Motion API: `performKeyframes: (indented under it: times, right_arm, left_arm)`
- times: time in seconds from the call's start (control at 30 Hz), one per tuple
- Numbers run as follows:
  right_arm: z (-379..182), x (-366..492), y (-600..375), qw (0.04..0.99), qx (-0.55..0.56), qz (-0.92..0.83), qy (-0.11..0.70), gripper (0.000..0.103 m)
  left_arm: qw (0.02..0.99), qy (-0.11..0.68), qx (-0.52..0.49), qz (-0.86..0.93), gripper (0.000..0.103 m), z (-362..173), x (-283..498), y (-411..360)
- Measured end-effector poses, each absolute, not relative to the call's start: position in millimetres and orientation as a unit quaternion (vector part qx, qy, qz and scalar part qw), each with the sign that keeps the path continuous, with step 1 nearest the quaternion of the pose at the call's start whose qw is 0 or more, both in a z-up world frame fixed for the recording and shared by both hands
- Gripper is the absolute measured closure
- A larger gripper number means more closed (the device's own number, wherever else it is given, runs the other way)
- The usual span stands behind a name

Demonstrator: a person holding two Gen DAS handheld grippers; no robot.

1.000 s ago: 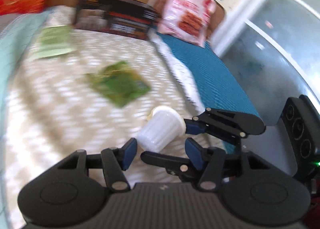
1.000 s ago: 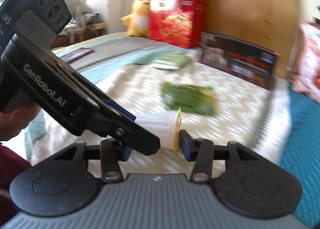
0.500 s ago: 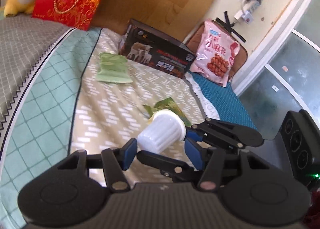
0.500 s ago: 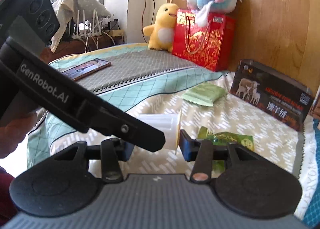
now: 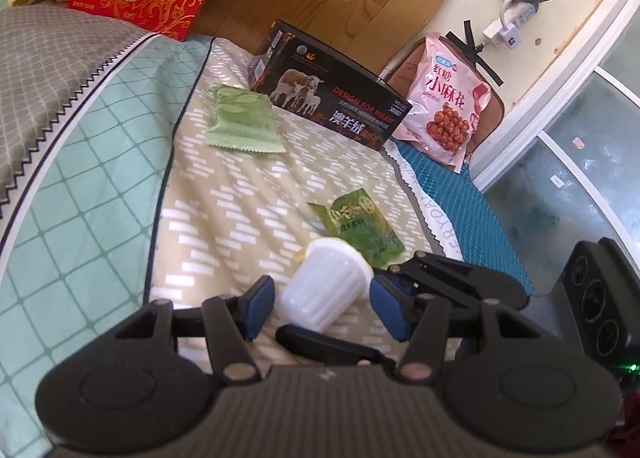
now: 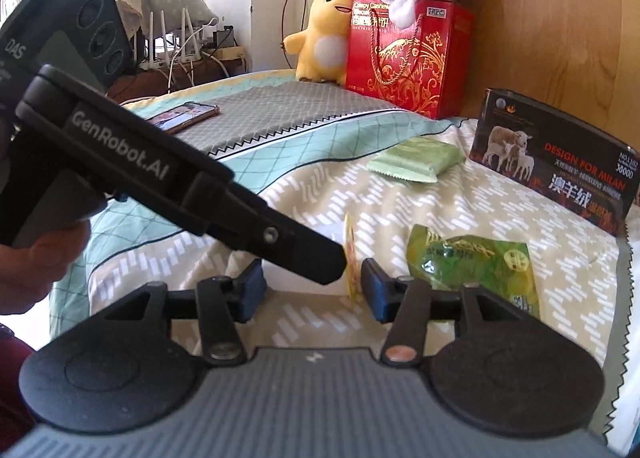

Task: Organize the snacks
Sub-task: 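Carry the white cup with the left tool into the black box, release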

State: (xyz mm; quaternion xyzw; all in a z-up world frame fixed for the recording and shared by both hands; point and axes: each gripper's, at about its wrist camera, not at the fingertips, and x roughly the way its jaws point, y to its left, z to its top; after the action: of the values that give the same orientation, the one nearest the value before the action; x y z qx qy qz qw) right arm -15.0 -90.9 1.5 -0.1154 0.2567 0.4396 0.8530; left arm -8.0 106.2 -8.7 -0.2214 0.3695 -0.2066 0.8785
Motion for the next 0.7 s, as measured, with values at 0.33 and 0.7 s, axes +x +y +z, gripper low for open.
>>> performKeyframes:
  times: [0.33,0.7]
  right_arm:
    - [27.2,10.4,-101.3,0.892,-0.111,0.394,0.191,0.056]
    - [60.5,144.7,-119.4,0.937,-0.081,0.306,0.147,0.056]
  left_arm:
    - [0.898,0.322,-0.180,-0.239,0.050,39.4,30.6,85.7]
    - [0.893,0.292,-0.211,-0.269,0.049,79.7,190.4,51.5]
